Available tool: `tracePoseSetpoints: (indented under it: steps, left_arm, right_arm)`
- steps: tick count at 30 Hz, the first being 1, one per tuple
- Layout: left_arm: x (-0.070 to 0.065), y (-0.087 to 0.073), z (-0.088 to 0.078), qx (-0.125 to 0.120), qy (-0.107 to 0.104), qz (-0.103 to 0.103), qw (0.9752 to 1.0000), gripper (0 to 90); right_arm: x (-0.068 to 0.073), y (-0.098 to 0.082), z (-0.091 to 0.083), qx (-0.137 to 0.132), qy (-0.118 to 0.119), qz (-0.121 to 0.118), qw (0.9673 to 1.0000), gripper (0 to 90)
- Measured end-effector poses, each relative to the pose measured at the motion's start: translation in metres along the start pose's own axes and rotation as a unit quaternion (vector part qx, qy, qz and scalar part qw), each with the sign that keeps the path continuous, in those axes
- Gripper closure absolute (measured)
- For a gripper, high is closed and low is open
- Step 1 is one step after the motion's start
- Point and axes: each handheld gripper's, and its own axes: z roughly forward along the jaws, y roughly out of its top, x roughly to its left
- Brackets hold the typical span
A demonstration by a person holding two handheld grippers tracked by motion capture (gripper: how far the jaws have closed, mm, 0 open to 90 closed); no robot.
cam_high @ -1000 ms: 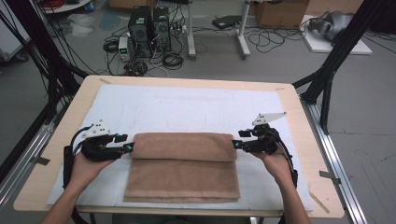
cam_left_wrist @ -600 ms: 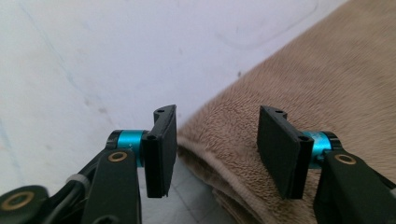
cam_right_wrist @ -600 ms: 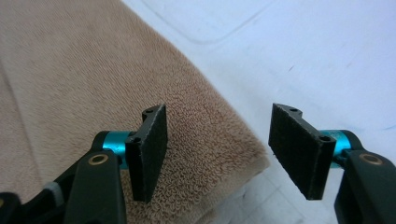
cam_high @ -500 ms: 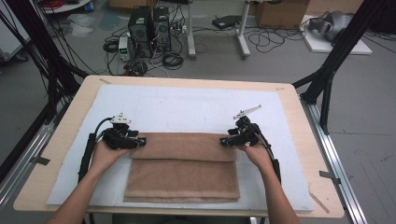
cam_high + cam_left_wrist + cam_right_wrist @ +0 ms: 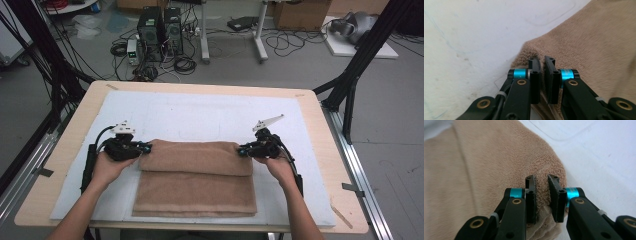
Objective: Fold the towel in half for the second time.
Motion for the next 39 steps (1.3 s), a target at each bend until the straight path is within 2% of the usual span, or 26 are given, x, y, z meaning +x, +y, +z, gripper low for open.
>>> tracePoseSetpoints:
  steps: [3,7,8,10,13,16,17,20,24,28,30,31,33,36,37,39]
  left_arm:
    - [-0.014,-0.002,-0.023,-0.028,-0.005,0.016,0.9995,84.1]
    - [-0.041,-0.023,-0.054,-0.045,-0.037,0.042,0.9974,83.1]
    - [-0.047,-0.03,-0.062,-0.046,-0.05,0.046,0.9967,80.4]
    - [-0.056,-0.042,-0.077,-0.053,-0.064,0.051,0.9952,68.4]
    - [-0.059,-0.047,-0.087,-0.056,-0.062,0.053,0.995,62.4]
    - [-0.054,-0.044,-0.082,-0.06,-0.048,0.057,0.9954,61.1]
    - [-0.053,-0.042,-0.078,-0.061,-0.038,0.058,0.9957,60.0]
    - [-0.045,-0.039,-0.06,-0.061,-0.026,0.057,0.9962,59.3]
    - [-0.031,-0.035,-0.039,-0.051,0.008,0.042,0.9978,58.5]
    - [-0.018,-0.03,-0.021,-0.046,0.026,0.023,0.9983,56.7]
    - [-0.013,-0.028,-0.011,-0.036,0.036,0.023,0.9984,55.7]
    - [-0.011,-0.027,-0.007,-0.029,0.035,0.017,0.9988,54.9]
    - [-0.006,-0.028,0.003,-0.004,0.033,0.019,0.9993,53.5]
    - [0.0,-0.032,0.015,0.036,0.02,0.0,0.9991,48.9]
    - [0.002,-0.033,0.018,0.045,0.017,-0.007,0.9988,47.9]
    - [0.005,-0.034,0.022,0.049,0.01,-0.02,0.9986,46.6]
  right_arm:
    - [0.018,0.002,-0.017,-0.014,0.005,-0.034,0.9993,77.7]
    - [0.053,-0.007,-0.042,-0.025,0.023,-0.079,0.9963,75.9]
    - [0.062,-0.012,-0.048,-0.026,0.032,-0.091,0.995,74.1]
    - [0.077,-0.02,-0.06,-0.033,0.043,-0.105,0.993,69.4]
    - [0.085,-0.025,-0.071,-0.05,0.053,-0.106,0.9917,63.0]
    - [0.077,-0.022,-0.069,-0.046,0.039,-0.098,0.9933,57.4]
    - [0.073,-0.021,-0.065,-0.042,0.032,-0.093,0.9942,56.5]
    - [0.059,-0.018,-0.048,-0.019,0.011,-0.086,0.9961,52.0]
    - [0.04,-0.014,-0.026,-0.013,-0.008,-0.07,0.9975,49.8]
    - [0.025,-0.011,-0.009,-0.005,-0.03,-0.058,0.9979,45.4]
    - [0.02,-0.011,-0.002,0.004,-0.038,-0.05,0.998,42.5]
    - [0.019,-0.011,0.001,0.009,-0.041,-0.045,0.9981,41.3]
    - [0.015,-0.013,0.007,0.016,-0.044,-0.043,0.998,39.4]
    - [0.011,-0.017,0.015,0.026,-0.041,-0.033,0.9983,37.8]
    - [0.01,-0.018,0.018,0.036,-0.041,-0.031,0.998,36.7]
    - [0.006,-0.02,0.022,0.041,-0.036,-0.018,0.9984,37.9]
